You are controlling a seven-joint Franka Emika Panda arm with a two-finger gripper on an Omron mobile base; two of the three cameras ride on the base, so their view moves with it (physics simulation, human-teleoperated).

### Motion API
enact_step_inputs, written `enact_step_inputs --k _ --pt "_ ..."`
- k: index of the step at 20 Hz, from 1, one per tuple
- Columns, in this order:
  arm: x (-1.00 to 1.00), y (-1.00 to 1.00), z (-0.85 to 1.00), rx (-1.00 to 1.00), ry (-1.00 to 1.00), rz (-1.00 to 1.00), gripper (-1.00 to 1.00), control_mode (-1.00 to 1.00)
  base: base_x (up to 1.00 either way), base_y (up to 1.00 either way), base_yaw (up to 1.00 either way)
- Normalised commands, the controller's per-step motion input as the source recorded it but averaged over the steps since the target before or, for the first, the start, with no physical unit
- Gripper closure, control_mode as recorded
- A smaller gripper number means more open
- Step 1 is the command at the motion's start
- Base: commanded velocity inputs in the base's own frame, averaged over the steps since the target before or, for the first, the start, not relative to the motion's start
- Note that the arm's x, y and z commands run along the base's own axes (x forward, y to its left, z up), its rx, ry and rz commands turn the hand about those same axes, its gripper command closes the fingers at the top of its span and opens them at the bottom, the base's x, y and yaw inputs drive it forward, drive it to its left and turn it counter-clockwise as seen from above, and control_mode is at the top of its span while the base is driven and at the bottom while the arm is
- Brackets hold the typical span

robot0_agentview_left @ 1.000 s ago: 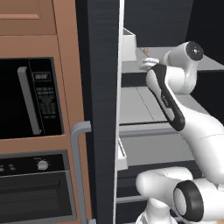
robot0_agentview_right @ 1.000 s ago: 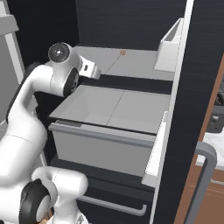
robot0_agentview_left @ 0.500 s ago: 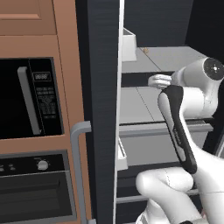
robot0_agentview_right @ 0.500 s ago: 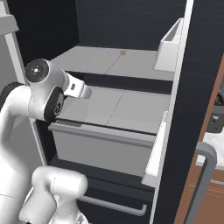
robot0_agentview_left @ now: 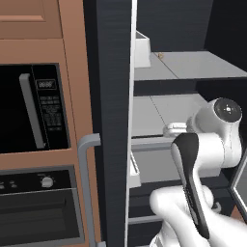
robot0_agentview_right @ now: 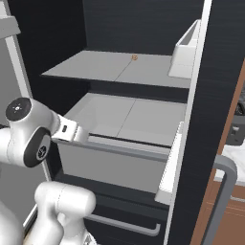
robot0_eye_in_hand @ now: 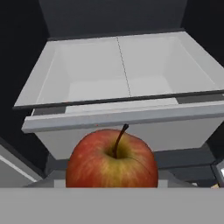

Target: Pick the two apples from the fridge and place them on the plate next to the blender to make a fruit smoothie.

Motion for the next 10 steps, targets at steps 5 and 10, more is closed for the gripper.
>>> enact_step_inputs --k 5,10 --pt "-0.54 0.11 -0.72 -0.04 0.19 0.0 1.0 -1.0 0.0 0.0 0.0" --pt "0.0 0.0 0.0 0.0 0.0 0.0 1.0 1.0 -0.72 0.14 -0.13"
